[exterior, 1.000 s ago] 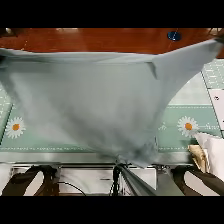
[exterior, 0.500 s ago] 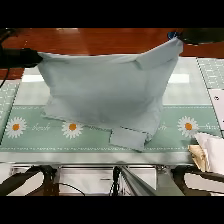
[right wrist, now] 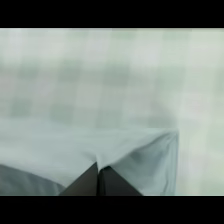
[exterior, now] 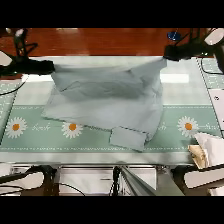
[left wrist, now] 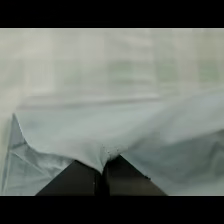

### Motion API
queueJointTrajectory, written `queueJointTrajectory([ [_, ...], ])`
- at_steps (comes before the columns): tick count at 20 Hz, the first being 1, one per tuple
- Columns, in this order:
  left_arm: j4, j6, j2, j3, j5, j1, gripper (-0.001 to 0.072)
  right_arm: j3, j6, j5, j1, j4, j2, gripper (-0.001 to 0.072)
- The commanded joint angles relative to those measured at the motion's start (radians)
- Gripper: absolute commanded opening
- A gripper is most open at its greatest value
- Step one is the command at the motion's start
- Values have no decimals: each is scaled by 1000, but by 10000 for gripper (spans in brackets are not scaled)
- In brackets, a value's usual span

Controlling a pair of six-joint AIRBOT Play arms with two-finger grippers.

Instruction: Fold the shirts.

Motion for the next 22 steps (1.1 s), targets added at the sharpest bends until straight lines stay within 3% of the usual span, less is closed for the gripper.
queueJointTrajectory([
  [1, 0, -23, -79, -1, -115, -10, 22, 0, 67, 143, 1, -26, -74, 31],
  [2, -1, -31, -94, -1, -141, -10, 27, 0, 67, 171, 1, -24, -84, 38],
  [3, 0, -30, -98, -1, -159, -10, 94, 0, 64, 186, 1, -20, -83, 167],
  [4, 0, -27, -95, 2, -169, -7, 253, 0, 54, 195, 1, -7, -74, 323],
  [5, 4, -27, -92, 15, -190, 0, 395, 2, 27, 210, -2, 9, -56, 400],
  [6, 26, -27, -88, 42, -221, 13, 499, 6, 8, 225, -8, 1, -29, 402],
  [7, 68, -27, -86, 80, -263, 30, 516, 16, 3, 243, -14, -30, 5, 417],
  [9, 212, -28, -81, 179, -371, 83, 515, 40, 3, 306, -32, -159, 77, 518],
  [12, 359, -54, -65, 223, -506, 198, 515, 32, 7, 462, -83, -423, 156, 530],
  [16, 272, -34, -65, 110, -612, 377, 515, -101, 25, 558, -211, -305, 183, 529],
  [18, 156, 55, -65, 1, -629, 439, 515, -214, 4, 549, -238, -241, 187, 529],
  [22, 130, 185, -68, -122, -602, 500, 520, -377, -74, 453, -239, -149, 187, 529],
])
